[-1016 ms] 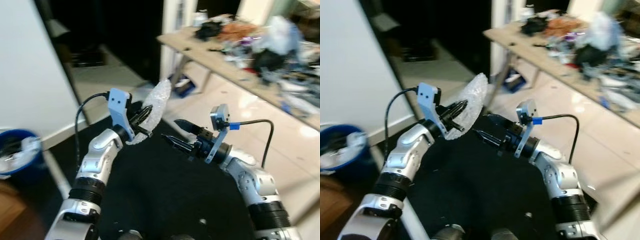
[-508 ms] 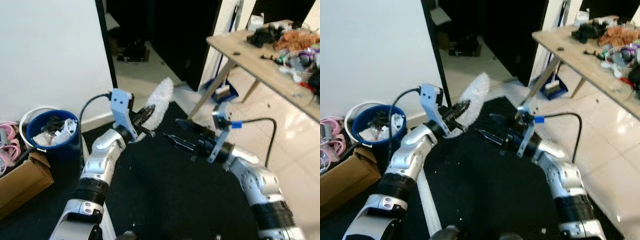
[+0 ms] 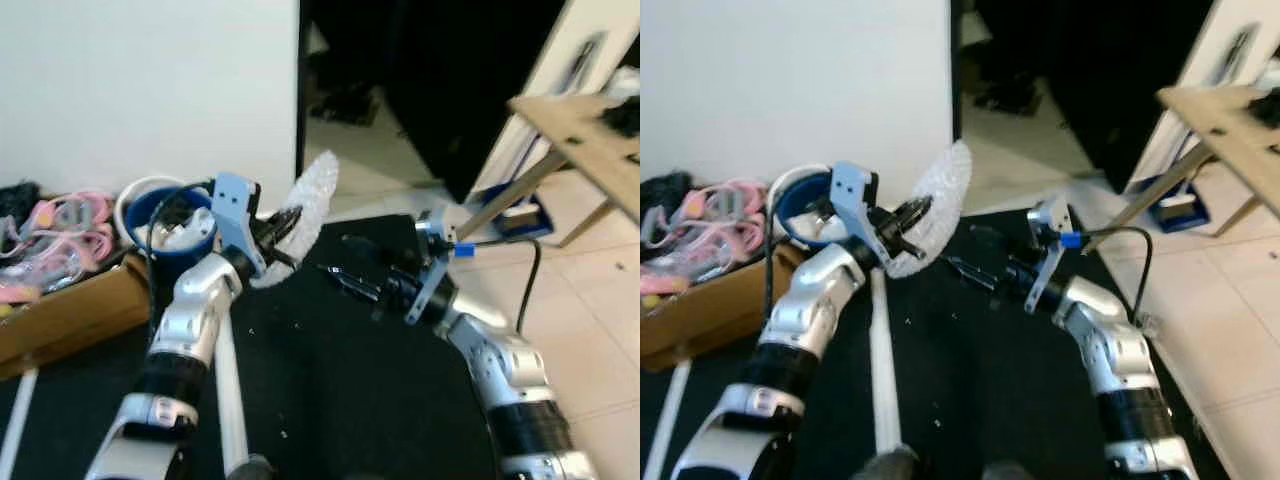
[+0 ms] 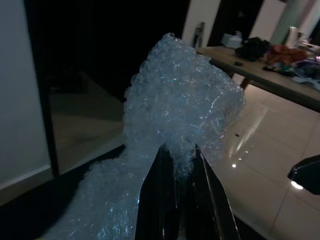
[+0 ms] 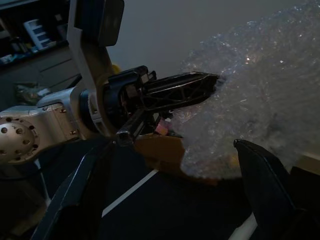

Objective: Picking trash to rubbish bin

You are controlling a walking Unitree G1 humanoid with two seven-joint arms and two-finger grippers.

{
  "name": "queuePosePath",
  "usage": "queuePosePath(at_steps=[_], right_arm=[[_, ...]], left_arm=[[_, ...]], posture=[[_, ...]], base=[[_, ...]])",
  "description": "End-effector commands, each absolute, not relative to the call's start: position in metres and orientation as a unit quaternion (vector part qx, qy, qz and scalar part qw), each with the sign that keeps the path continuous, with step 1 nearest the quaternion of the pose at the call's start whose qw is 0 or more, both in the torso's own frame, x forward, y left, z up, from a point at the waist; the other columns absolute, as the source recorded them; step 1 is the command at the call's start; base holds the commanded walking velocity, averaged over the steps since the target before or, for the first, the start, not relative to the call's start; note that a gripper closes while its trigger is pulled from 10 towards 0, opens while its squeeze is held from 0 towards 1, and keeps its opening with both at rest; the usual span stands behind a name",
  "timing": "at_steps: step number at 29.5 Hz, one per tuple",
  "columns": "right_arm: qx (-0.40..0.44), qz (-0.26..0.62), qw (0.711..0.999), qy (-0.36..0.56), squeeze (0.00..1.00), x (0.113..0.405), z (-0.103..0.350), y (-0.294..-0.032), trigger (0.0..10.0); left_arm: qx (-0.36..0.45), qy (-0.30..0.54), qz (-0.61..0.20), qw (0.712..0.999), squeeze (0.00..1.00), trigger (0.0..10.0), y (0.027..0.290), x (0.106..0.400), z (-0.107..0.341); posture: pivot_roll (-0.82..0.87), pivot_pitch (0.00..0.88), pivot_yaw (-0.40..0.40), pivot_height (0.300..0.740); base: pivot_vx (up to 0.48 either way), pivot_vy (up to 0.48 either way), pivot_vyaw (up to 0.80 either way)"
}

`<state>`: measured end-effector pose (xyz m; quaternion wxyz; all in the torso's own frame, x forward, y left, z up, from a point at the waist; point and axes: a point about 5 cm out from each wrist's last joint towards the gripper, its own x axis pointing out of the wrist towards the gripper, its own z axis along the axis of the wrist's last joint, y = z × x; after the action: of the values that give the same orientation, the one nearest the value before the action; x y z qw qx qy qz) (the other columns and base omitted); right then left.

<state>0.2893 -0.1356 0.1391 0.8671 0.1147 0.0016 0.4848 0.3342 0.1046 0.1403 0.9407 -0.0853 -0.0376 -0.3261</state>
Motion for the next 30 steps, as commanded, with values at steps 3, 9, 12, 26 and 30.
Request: queuePosePath(at_steps=[3,9,12,26,30], right_arm=[[0.114,0.484,0.868,0.010,0.00,0.2882,0.1359,-0.1372,10.0],[0.114,0.484,0.868,0.010,0.00,0.2882,0.1360,-0.1373,10.0],[0.114,0.484,0.868,0.010,0.00,0.2882,0.1359,-0.1373,10.0],[0.113,0.484,0.867,0.011,0.00,0.2883,0.1349,-0.1377,10.0],[0.113,0.484,0.867,0.012,0.00,0.2885,0.1345,-0.1378,10.0]], left_arm=[[-0.082,-0.032,-0.330,0.940,0.00,10.0,0.1033,0.3330,0.1363],[-0.081,-0.032,-0.330,0.940,0.00,10.0,0.1034,0.3330,0.1364],[-0.081,-0.032,-0.330,0.940,0.00,10.0,0.1033,0.3329,0.1364],[-0.078,-0.032,-0.332,0.939,0.00,10.0,0.1025,0.3329,0.1356],[-0.078,-0.031,-0.332,0.939,0.00,10.0,0.1023,0.3331,0.1352]], posture=[[-0.09,0.000,-0.013,0.740],[-0.09,0.000,-0.016,0.740],[-0.09,0.000,-0.018,0.740],[-0.09,0.000,-0.020,0.740],[-0.09,0.000,-0.022,0.740]], base=[[0.000,0.000,0.67],[0.000,0.000,0.67],[0.000,0.000,0.67],[0.000,0.000,0.67],[0.000,0.000,0.67]])
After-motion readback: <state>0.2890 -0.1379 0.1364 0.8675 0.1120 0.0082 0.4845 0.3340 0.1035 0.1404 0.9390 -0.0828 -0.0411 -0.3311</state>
